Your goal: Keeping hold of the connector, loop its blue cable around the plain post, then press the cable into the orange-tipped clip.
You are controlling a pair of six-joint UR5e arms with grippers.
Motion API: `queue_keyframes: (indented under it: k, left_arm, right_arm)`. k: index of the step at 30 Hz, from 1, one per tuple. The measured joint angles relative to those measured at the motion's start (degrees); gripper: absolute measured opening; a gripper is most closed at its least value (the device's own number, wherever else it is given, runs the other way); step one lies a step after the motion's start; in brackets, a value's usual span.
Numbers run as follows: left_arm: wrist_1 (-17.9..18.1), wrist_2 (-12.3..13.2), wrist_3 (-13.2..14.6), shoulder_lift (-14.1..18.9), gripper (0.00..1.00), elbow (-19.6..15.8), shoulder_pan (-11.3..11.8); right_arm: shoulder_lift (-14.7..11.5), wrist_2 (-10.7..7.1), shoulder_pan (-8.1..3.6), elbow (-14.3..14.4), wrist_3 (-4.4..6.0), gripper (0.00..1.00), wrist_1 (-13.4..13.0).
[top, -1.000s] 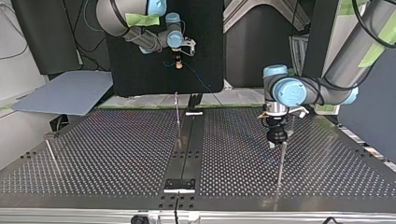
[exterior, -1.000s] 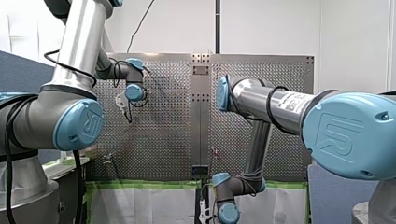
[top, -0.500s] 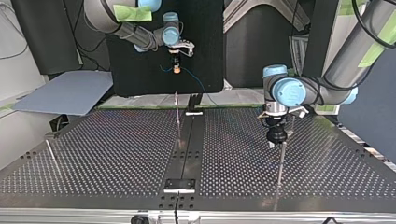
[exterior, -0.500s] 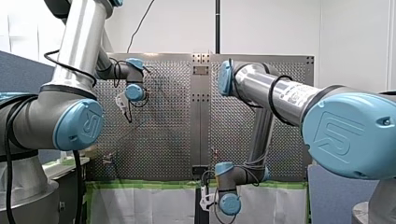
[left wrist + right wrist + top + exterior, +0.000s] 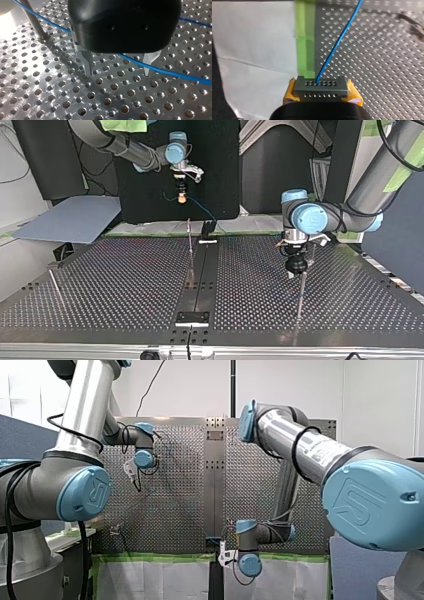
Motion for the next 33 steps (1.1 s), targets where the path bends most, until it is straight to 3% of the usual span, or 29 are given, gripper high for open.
queue_keyframes:
  k: [20, 27, 33]
  left_arm:
    - [-0.82, -0.08, 0.44, 0.00, 1.00, -0.02, -0.25]
    - [-1.04, -0.10, 0.49, 0.01, 1.00, 0.00, -0.41]
    - [-1.51, -0.59, 0.84, 0.00, 1.00, 0.00, -0.63]
  right_arm:
    - [-10.58, -0.93, -3.28, 10.69, -0.15, 0.00, -10.70]
    - [-11.50, -1.40, -3.47, 14.27, -0.63, 0.00, -14.27]
    - [-11.42, -3.56, -3.69, 17.57, -2.45, 0.00, -17.39]
